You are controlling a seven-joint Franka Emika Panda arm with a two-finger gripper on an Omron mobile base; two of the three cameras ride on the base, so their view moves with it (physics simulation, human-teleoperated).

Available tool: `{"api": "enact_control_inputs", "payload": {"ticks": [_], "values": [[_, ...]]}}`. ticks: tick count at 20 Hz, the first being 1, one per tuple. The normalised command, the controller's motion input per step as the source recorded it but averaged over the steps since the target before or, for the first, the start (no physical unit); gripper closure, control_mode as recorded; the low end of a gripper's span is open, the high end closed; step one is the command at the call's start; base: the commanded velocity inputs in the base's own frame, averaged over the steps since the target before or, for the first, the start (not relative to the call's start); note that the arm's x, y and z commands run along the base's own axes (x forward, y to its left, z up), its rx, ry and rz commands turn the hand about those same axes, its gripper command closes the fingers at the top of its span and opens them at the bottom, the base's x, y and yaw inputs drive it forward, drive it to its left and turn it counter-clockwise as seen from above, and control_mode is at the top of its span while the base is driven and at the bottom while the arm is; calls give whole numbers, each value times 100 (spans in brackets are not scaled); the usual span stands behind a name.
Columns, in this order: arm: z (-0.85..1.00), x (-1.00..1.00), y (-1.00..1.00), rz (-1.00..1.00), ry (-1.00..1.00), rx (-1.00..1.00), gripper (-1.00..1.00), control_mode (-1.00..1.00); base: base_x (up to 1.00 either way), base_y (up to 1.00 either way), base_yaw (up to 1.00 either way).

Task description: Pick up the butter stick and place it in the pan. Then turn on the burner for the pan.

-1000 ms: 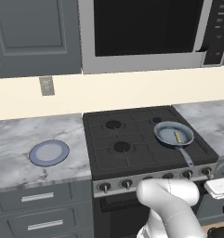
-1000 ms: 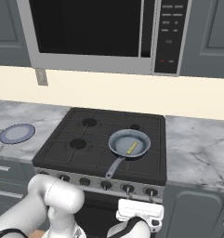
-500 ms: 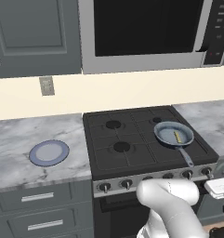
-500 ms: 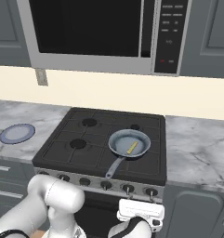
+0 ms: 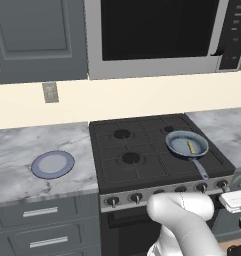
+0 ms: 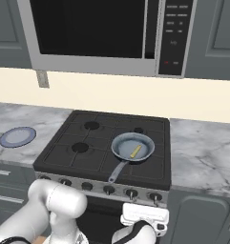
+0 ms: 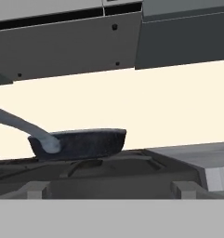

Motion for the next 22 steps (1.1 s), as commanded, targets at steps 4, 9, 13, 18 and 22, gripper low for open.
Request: {"api": "enact_control_inputs", "payload": {"ticks": [4,9,13,18,22], "values": [[-1,16,-10,0,0,0,-100,-100,0,0,0],[-16,8,-7,0,0,0,-100,-100,0,0,0],[-22,3,-5,0,0,0,-100,-100,0,0,0],[-17,5,-5,0,0,0,-100,-100,0,0,0],[-8,10,-11,0,0,0,-100,-100,0,0,0]]}}
